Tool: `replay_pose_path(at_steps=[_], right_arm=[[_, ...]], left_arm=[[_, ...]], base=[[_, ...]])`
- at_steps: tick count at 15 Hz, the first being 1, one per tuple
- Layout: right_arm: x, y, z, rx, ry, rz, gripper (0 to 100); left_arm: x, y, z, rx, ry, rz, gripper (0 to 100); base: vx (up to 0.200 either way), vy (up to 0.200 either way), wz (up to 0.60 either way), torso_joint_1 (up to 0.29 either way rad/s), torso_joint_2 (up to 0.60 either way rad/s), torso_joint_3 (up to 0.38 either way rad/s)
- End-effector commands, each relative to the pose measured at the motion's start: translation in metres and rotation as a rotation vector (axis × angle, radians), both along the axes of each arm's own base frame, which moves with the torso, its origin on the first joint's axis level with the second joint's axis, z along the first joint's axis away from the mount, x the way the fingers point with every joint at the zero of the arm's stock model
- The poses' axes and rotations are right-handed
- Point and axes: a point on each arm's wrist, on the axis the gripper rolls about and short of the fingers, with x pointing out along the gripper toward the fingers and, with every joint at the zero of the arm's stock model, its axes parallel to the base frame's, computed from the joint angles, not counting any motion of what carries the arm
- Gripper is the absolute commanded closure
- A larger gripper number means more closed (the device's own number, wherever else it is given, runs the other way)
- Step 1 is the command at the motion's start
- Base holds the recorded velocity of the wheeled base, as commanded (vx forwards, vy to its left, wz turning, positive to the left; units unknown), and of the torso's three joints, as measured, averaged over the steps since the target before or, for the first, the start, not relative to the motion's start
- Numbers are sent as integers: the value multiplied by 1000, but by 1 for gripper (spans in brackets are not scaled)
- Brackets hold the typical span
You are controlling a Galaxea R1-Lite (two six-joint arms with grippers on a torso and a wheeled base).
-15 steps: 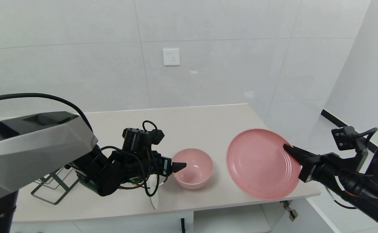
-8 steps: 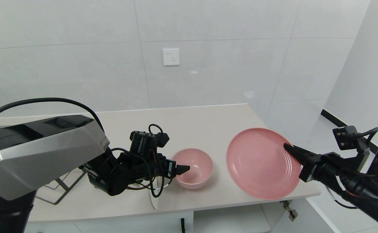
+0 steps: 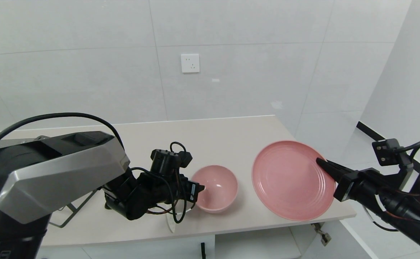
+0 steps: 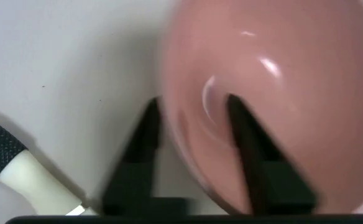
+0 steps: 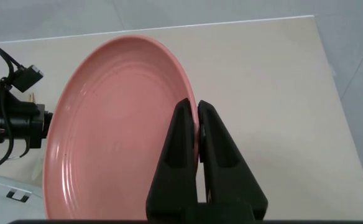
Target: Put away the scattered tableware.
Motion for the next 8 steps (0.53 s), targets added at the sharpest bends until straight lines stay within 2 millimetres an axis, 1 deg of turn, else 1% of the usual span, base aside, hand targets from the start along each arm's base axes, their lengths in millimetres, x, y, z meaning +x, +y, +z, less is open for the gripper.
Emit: replay_pose_path(at_steps=[1, 3, 8], right_arm=[[0, 0, 2, 3, -8, 1, 100], [0, 0, 2, 3, -8, 1, 100], [-1, 0, 2, 3, -11, 1, 100]], left_arm=[[-1, -1, 0, -1, -2, -3, 100], [0, -1, 4, -8, -18, 0, 100], [-3, 6, 45, -43, -107, 29, 100]], base=[[0, 0, 0, 0, 0, 0], [0, 0, 0, 0, 0, 0], [0, 0, 0, 0, 0, 0]])
